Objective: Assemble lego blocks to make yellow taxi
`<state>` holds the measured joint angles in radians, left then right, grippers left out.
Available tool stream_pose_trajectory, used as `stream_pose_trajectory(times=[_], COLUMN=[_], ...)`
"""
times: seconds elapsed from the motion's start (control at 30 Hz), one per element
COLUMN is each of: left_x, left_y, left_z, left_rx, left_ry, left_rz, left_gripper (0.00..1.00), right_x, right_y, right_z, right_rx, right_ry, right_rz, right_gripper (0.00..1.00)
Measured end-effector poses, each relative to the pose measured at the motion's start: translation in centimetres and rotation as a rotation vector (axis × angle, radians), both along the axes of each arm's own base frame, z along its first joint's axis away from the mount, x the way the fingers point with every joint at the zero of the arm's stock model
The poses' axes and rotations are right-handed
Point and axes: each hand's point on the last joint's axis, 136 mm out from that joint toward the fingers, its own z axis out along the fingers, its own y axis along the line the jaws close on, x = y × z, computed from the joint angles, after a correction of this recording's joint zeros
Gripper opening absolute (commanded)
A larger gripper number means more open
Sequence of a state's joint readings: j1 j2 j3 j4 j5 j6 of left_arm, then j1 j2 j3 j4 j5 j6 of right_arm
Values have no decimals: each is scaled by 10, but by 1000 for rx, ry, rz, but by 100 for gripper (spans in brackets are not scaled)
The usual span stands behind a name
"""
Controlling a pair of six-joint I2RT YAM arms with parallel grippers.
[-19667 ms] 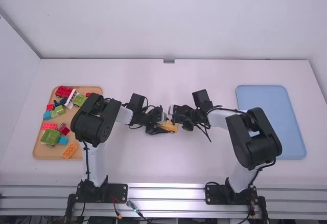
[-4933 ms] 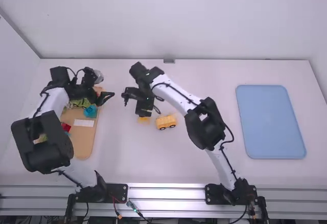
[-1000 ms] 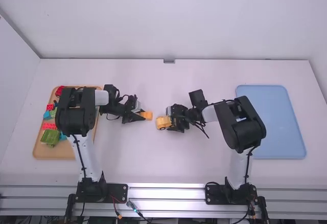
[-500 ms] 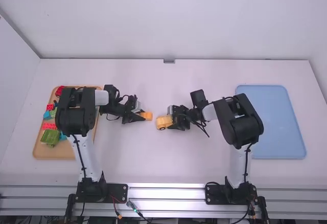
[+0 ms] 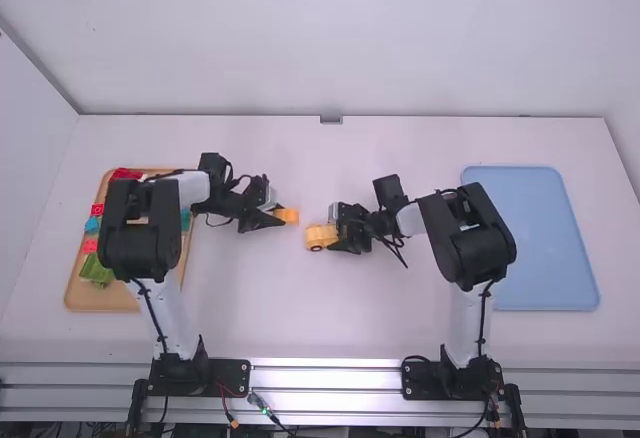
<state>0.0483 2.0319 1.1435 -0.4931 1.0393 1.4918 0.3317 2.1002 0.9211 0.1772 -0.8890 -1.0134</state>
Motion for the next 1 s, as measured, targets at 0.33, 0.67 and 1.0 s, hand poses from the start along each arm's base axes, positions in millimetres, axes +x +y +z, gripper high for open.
stream_pose_trajectory(times=[0.33,0.67,1.0], left_x=[-4,-7,3], left_y=[-31,-62,-92], left_z=[-1,-2,-5], left_rx=[13,88,96], left_ry=[15,21,-47], left_rz=[-45,-68,-38], left_gripper=[4,2,2], right_x=[8,8,6], right_y=[1,-1,-2], right_z=[0,-2,-3], right_rx=[-9,9,14], right_ry=[8,-14,-12], right_rz=[-45,-70,-73], right_gripper=[44,45,44])
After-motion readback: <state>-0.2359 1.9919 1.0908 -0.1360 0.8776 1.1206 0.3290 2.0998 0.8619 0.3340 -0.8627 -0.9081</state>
